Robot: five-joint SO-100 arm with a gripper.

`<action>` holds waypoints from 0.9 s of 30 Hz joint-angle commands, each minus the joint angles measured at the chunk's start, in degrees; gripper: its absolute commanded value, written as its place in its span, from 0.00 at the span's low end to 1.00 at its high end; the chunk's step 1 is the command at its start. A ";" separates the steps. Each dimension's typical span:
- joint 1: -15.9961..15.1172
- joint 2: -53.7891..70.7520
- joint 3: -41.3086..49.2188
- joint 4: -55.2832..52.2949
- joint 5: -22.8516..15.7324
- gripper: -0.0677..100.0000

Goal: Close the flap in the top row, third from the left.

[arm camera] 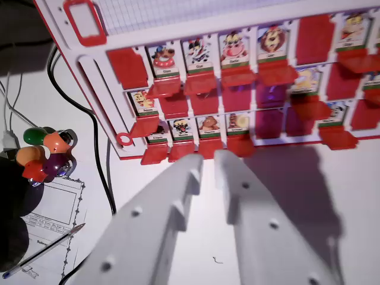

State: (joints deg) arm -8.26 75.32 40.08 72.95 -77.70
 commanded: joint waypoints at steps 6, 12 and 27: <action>-1.32 -7.38 -12.04 -0.18 0.53 0.02; -1.05 -13.97 -16.08 -0.18 1.05 0.02; -0.88 -25.05 -22.76 -1.32 2.81 0.02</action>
State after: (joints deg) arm -8.96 49.04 23.38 72.95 -75.06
